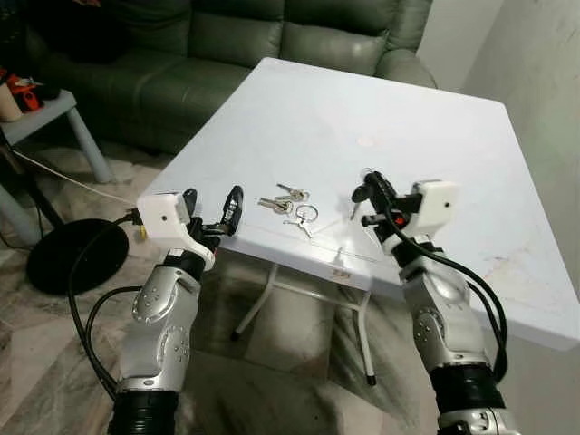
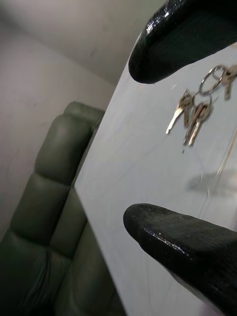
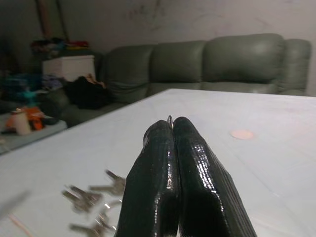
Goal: Hang keys on a hook
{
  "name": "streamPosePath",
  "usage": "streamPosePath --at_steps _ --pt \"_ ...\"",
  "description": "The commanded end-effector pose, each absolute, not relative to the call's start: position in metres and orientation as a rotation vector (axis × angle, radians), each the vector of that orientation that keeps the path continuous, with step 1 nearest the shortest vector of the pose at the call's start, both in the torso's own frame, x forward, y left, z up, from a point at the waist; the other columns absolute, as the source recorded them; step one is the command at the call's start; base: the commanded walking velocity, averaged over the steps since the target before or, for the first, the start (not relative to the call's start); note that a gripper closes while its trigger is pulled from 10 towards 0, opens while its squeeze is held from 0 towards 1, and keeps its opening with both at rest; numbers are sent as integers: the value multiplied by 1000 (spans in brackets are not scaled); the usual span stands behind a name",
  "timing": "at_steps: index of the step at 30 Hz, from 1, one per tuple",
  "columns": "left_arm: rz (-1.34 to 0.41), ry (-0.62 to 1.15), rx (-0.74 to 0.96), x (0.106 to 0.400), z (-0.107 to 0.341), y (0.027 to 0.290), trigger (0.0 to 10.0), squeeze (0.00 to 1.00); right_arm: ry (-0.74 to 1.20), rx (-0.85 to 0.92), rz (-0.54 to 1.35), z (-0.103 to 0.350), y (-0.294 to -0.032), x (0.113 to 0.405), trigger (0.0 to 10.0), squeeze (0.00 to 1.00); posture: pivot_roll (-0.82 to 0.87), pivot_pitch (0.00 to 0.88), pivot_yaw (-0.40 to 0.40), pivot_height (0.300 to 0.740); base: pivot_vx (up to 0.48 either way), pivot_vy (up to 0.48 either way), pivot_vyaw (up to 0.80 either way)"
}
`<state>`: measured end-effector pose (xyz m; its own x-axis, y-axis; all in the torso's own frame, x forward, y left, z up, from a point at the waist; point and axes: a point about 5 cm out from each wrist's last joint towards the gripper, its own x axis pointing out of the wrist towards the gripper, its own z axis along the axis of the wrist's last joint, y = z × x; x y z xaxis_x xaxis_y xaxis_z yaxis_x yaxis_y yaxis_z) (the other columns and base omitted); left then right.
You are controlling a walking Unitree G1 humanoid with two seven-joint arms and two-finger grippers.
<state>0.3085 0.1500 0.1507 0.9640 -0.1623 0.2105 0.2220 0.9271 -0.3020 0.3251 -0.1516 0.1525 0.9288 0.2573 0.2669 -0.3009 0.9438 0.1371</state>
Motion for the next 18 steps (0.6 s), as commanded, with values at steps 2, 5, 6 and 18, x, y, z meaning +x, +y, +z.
streamPosePath --at_steps 2,5,6,18 --pt "-162 -178 -328 307 146 157 10000 0 -240 157 240 146 -164 323 10000 0 77 0 -67 732 0 0 0" --pt "-94 -137 -290 305 132 168 10000 0 -213 137 208 137 -168 320 10000 0 76 0 -66 732 0 0 0" --pt "-84 -133 -290 305 131 169 10000 0 -212 132 204 137 -168 319 10000 0 76 0 -67 732 0 0 0" --pt "-93 -154 -245 313 136 177 10000 0 -133 66 206 125 -164 317 10000 0 56 0 -50 732 0 0 -237"
